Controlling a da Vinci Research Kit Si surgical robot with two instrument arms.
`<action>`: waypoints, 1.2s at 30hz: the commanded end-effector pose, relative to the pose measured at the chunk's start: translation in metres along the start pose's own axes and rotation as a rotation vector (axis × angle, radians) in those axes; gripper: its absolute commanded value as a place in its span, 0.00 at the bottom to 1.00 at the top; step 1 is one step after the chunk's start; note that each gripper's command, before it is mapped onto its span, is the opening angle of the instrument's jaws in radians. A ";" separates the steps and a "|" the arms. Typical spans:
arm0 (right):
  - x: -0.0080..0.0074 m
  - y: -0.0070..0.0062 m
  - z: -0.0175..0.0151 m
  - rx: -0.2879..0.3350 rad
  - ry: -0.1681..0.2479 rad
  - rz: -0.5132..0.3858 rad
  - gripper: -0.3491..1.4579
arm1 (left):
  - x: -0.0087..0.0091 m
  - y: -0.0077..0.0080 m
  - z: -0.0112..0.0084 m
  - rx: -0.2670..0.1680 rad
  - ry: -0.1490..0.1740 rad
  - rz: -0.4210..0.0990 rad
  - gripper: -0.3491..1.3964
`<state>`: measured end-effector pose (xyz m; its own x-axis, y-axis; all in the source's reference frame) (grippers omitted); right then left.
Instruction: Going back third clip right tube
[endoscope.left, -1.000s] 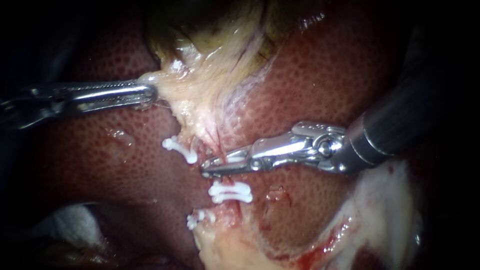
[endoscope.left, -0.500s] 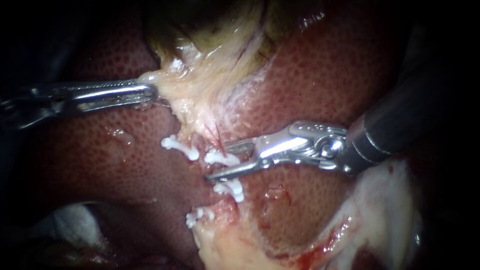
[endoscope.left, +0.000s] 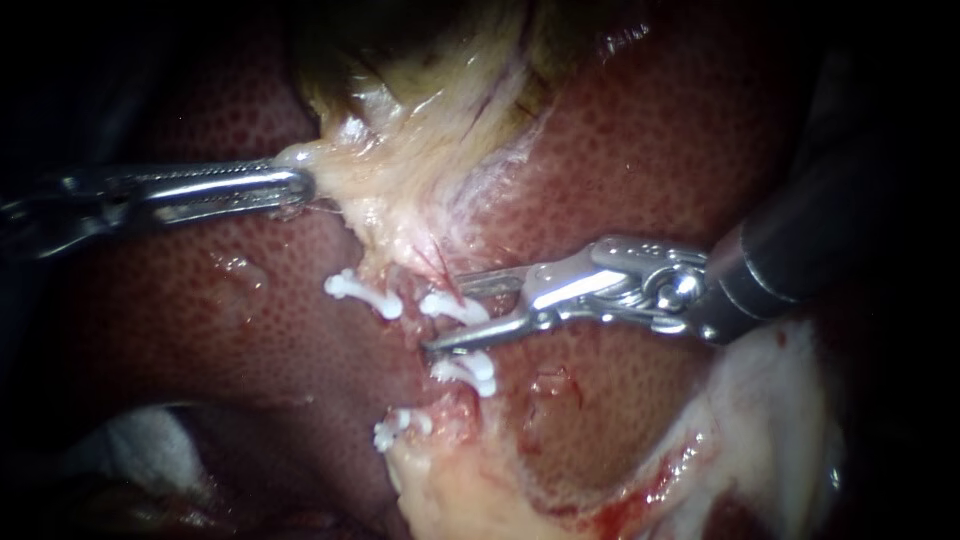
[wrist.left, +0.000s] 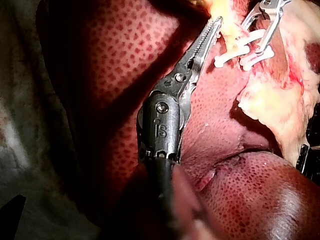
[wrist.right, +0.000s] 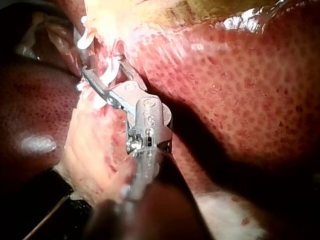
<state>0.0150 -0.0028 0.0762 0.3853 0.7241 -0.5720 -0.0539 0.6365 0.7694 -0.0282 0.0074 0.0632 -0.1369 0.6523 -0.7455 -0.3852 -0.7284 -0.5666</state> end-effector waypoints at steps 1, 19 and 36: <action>0.0000 -0.0001 -0.0001 0.001 0.000 0.000 0.47 | 0.0000 0.0000 0.0000 0.000 0.000 0.000 0.00; -0.0005 -0.0019 0.0005 0.089 -0.007 -0.008 0.47 | 0.0000 -0.0001 0.0000 -0.001 0.000 0.000 0.00; -0.0001 -0.0007 0.0003 0.055 0.011 -0.014 0.47 | -0.0001 -0.0002 0.0000 -0.001 0.000 0.000 0.00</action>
<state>0.0150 -0.0031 0.0760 0.3737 0.7191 -0.5859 -0.0052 0.6333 0.7739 -0.0281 0.0075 0.0634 -0.1370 0.6519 -0.7458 -0.3840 -0.7290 -0.5667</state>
